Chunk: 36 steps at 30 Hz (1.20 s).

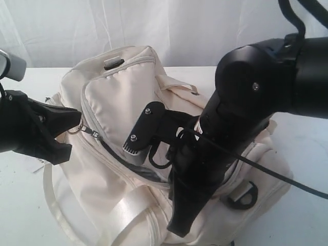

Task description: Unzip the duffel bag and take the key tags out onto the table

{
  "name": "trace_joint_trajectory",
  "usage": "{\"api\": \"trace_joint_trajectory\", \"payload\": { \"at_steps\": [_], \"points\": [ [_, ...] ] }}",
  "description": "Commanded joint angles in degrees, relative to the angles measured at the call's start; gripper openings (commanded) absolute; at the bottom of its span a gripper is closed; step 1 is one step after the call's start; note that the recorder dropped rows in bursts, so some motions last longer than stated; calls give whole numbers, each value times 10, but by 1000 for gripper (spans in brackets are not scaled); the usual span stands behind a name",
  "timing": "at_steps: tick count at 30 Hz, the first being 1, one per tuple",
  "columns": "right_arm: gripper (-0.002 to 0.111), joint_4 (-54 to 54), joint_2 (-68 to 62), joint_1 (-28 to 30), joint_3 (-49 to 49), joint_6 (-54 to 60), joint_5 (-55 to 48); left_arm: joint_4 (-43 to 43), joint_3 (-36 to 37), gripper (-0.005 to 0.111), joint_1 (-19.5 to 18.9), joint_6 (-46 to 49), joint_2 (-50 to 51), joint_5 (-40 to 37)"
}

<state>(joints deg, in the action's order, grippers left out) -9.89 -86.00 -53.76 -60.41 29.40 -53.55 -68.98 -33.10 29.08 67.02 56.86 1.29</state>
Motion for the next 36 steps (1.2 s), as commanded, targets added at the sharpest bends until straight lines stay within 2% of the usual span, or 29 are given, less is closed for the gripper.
{"api": "trace_joint_trajectory", "payload": {
  "at_steps": [1,6,11,15,19,22,25,27,30,34,36],
  "points": [
    [0,83,21,1,12,-48,-85,-9,-1,0,-5,20,-7,28],
    [0,175,37,1,35,-106,-98,-9,-1,0,-5,21,-7,44],
    [0,327,41,2,74,-204,-99,-9,-1,0,-5,22,-7,48],
    [0,402,41,22,99,-276,-84,-9,-1,0,-5,22,-8,45],
    [0,380,42,32,105,-326,-46,-9,-1,0,-5,22,-8,7],
    [0,328,55,32,103,-302,1,-9,-1,0,-5,22,-8,-26],
    [2,281,75,32,96,-262,13,-9,-1,0,-5,22,-8,-22],
    [9,260,91,32,90,-236,5,-7,-2,0,-5,22,-8,-20],
    [26,230,116,32,75,-207,-9,-3,-2,0,-5,22,-8,-26],
    [56,175,157,29,45,-144,-9,-3,-2,0,-5,22,-8,-55],
    [61,147,175,29,32,-120,5,0,-2,0,-5,22,-8,-59]
  ]
}}
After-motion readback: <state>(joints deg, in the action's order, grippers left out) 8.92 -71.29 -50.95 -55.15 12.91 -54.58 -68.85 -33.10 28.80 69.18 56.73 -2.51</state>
